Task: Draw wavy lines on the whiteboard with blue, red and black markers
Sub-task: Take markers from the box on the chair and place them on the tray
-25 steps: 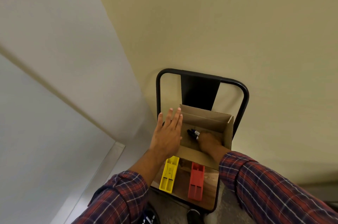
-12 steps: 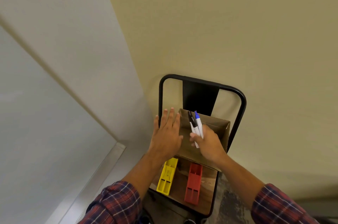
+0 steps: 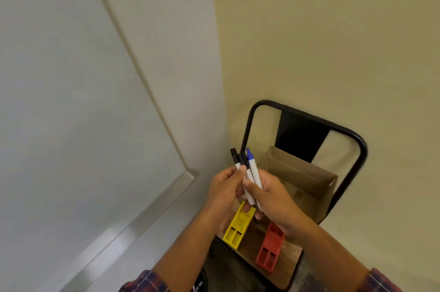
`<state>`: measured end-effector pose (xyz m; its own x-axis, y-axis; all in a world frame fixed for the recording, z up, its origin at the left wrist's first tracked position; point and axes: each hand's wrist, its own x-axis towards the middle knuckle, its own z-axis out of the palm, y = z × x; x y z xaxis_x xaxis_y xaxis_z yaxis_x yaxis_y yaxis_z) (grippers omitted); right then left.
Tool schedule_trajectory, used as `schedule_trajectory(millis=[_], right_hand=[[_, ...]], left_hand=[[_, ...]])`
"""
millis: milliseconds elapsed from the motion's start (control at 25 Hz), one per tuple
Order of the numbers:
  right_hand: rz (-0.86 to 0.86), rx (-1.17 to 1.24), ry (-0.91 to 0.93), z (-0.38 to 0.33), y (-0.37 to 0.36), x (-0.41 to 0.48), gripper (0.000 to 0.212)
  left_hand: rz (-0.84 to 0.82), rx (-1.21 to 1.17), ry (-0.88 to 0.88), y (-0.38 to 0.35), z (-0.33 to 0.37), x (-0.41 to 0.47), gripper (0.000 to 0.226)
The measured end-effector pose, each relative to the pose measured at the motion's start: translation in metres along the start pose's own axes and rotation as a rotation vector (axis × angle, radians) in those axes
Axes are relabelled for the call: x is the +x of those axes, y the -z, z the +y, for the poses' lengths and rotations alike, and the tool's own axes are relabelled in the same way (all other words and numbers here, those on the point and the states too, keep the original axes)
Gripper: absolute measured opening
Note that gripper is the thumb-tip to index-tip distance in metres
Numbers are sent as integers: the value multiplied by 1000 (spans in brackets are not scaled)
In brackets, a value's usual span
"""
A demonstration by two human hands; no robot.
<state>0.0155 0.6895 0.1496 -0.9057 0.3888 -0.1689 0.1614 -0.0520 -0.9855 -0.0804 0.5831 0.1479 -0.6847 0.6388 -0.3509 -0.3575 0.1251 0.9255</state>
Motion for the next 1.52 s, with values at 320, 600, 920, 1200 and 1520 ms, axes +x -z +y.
schedule_trajectory(millis=[320, 600, 920, 1200, 1520], right_hand=[[-303, -42, -149, 19, -81, 5, 23], [-407, -159, -189, 37, -163, 5, 25], [-489, -641, -33, 64, -281, 19, 27], [-703, -911, 155, 91, -403, 10, 11], [-747, -1293, 539, 137, -511, 16, 31]], left_hand=[[166, -381, 72, 81, -41, -51, 42], [435, -576, 55, 161, -74, -100, 35], [736, -854, 58, 259, -102, -179, 25], [894, -989, 63, 327, -144, -257, 28], [1023, -1136, 8, 385, -175, -327, 26]])
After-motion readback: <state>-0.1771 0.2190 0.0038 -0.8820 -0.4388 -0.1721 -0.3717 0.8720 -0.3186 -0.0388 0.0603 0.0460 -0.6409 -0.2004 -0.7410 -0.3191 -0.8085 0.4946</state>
